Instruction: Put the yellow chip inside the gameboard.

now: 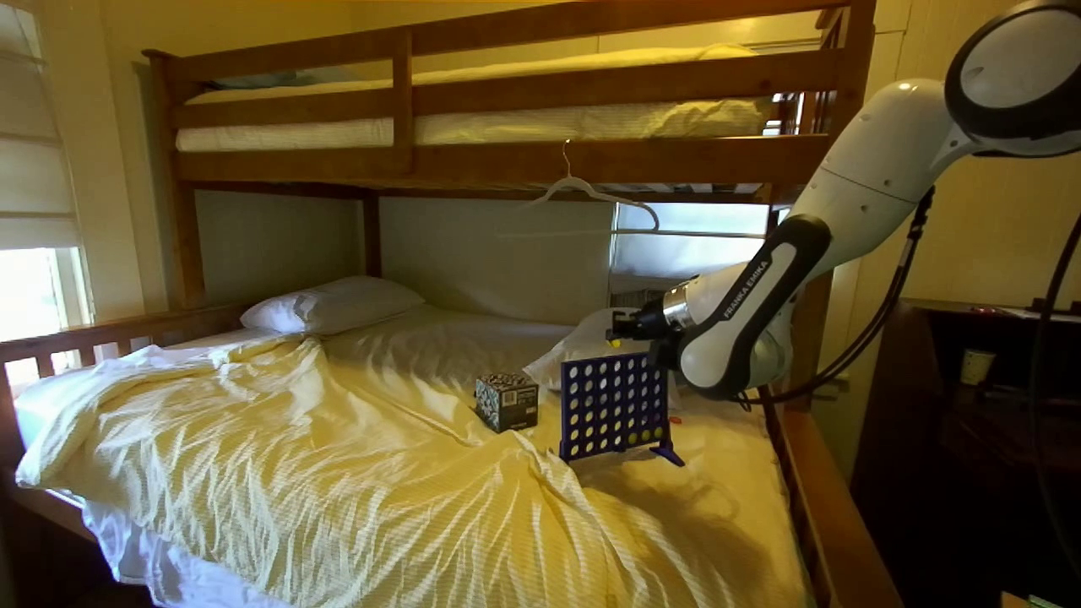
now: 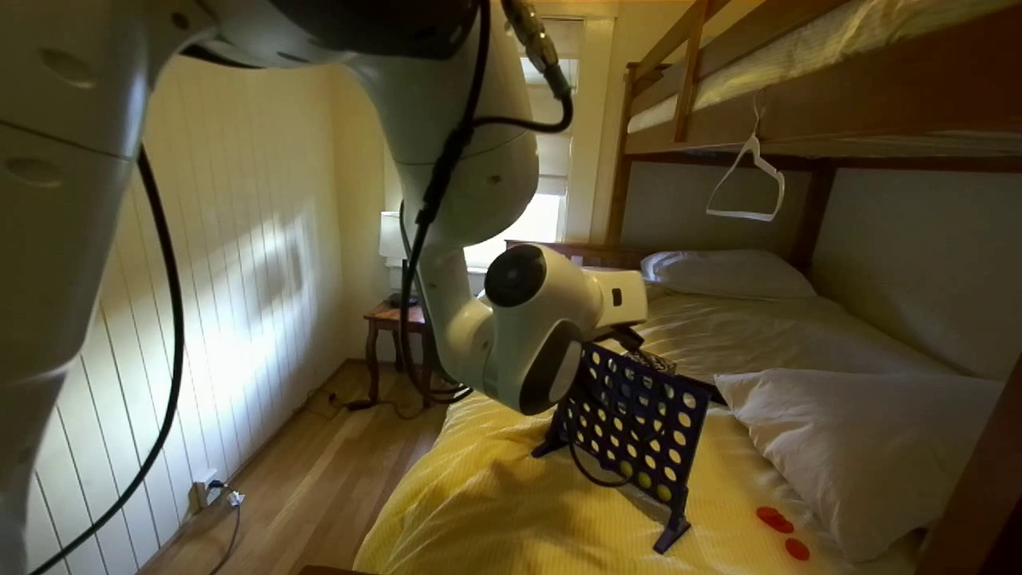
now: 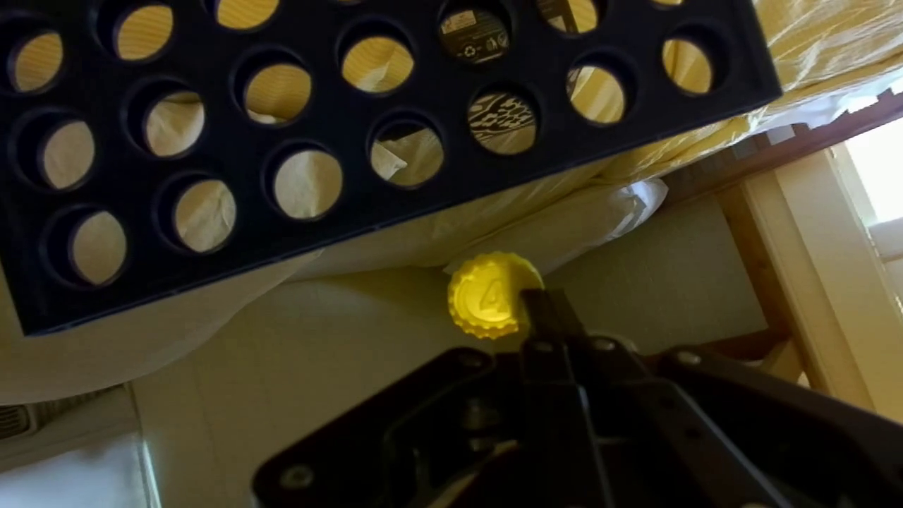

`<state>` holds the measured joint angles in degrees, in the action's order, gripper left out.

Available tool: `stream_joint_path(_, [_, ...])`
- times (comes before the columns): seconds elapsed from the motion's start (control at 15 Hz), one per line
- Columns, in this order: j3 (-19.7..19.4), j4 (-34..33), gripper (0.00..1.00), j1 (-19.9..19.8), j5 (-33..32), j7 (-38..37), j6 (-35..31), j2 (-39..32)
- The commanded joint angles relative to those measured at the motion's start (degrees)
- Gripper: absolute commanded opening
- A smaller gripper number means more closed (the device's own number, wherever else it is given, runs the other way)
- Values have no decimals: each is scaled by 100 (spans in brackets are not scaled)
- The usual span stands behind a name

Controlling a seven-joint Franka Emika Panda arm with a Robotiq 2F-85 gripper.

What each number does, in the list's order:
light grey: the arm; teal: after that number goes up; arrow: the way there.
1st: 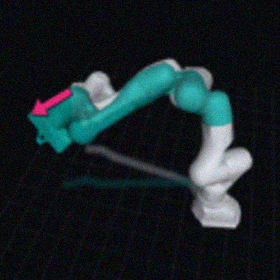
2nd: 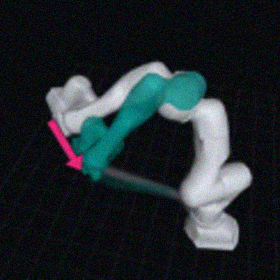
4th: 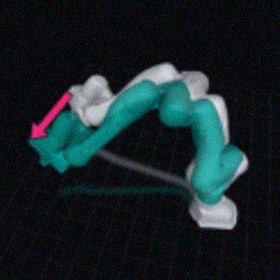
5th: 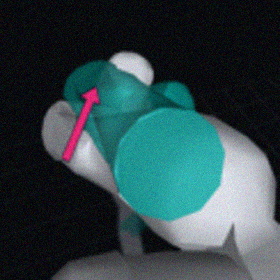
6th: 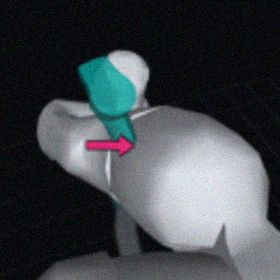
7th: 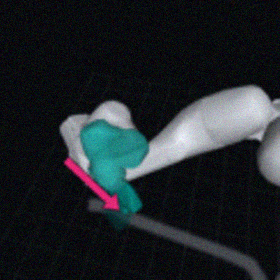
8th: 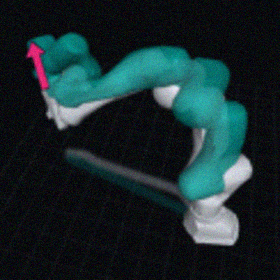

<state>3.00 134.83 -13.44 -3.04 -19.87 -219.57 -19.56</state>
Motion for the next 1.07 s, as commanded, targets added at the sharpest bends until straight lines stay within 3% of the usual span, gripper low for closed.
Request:
stream_joint_path(0.0, [-67,32,0,70,178,-108,-14,-27])
stream_joint_path(1.0, [-88,-37,0,112,509,-143,13,-157])
